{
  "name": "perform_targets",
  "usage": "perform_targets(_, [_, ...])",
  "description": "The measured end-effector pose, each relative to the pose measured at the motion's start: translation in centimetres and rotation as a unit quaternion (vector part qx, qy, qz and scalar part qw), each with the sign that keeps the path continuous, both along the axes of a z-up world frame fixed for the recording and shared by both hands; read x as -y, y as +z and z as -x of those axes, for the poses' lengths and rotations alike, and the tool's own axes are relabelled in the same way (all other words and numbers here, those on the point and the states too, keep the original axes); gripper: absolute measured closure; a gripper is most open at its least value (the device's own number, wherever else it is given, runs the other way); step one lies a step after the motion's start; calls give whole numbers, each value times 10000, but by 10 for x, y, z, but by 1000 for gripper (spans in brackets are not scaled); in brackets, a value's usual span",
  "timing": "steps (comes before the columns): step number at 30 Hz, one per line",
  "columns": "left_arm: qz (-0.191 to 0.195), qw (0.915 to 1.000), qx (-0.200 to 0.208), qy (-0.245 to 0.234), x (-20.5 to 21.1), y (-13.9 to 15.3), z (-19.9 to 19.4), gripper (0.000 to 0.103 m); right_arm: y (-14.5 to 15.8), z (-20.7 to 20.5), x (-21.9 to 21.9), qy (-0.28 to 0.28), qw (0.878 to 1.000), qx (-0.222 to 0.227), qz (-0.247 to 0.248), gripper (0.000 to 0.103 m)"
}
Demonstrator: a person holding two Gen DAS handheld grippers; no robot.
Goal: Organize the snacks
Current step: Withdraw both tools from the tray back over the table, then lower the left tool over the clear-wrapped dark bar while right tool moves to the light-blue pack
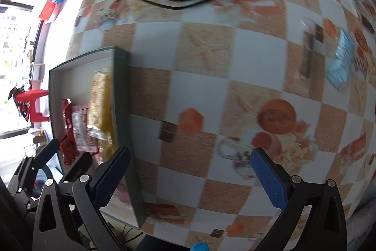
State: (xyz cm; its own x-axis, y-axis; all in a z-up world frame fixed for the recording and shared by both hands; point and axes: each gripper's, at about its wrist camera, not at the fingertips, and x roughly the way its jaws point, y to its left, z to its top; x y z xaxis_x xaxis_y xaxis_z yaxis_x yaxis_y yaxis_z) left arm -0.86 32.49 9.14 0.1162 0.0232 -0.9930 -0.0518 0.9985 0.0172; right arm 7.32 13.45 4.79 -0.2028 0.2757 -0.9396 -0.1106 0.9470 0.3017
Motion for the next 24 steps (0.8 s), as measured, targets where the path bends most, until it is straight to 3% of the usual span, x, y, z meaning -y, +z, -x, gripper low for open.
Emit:
perform_targets(11, [122, 9971, -150, -733, 86, -12, -31, 23, -33, -5, 114, -999, 9934, -396, 390, 0])
perform_targets(24, [272, 9921, -439, -1140, 181, -44, -86, 23, -69, 34, 213, -1182, 9865, -649, 935, 0])
